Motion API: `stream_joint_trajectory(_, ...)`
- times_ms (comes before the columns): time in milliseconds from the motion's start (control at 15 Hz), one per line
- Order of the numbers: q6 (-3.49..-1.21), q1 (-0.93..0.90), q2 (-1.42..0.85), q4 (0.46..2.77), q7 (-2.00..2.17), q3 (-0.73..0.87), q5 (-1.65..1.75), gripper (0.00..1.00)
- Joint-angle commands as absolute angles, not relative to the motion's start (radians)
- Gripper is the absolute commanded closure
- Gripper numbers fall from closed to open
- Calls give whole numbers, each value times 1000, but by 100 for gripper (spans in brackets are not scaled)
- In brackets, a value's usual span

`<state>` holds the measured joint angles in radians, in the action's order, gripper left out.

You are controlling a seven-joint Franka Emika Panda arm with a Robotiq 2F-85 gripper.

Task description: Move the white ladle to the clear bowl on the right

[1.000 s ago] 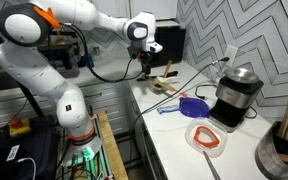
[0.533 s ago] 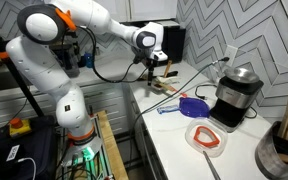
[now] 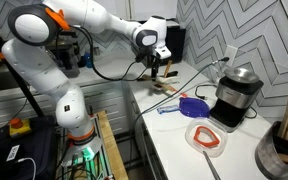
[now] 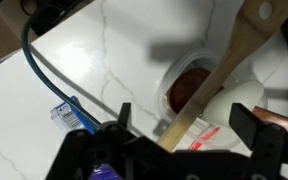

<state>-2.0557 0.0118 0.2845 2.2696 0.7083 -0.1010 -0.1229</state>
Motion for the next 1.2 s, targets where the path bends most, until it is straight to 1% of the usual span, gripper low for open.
stream_joint_trajectory(0,-2121,16,324,2344,753,-107,-125,0)
stream_joint_trajectory(67,-2133,14,325,2355,760,-109,-123,1)
stream_joint_trajectory(200,-2147,8,322,2378,767,-116,-128,7)
stream_joint_trajectory(267,-2158,6,320,2388,769,-119,-130,13)
stream_joint_trajectory(333,-2172,2,316,2398,768,-121,-136,15)
stream_joint_trajectory(400,-2188,0,311,2405,769,-124,-139,25)
stream_joint_trajectory(467,-2207,-2,306,2410,771,-128,-141,27)
stream_joint_trajectory(533,-2224,-4,300,2414,775,-132,-143,25)
stream_joint_trajectory(600,-2243,-6,295,2418,777,-135,-143,32)
stream_joint_trajectory(667,-2260,-8,292,2420,781,-137,-144,28)
stream_joint_trajectory(1133,-2327,-17,268,2408,793,-142,-154,22)
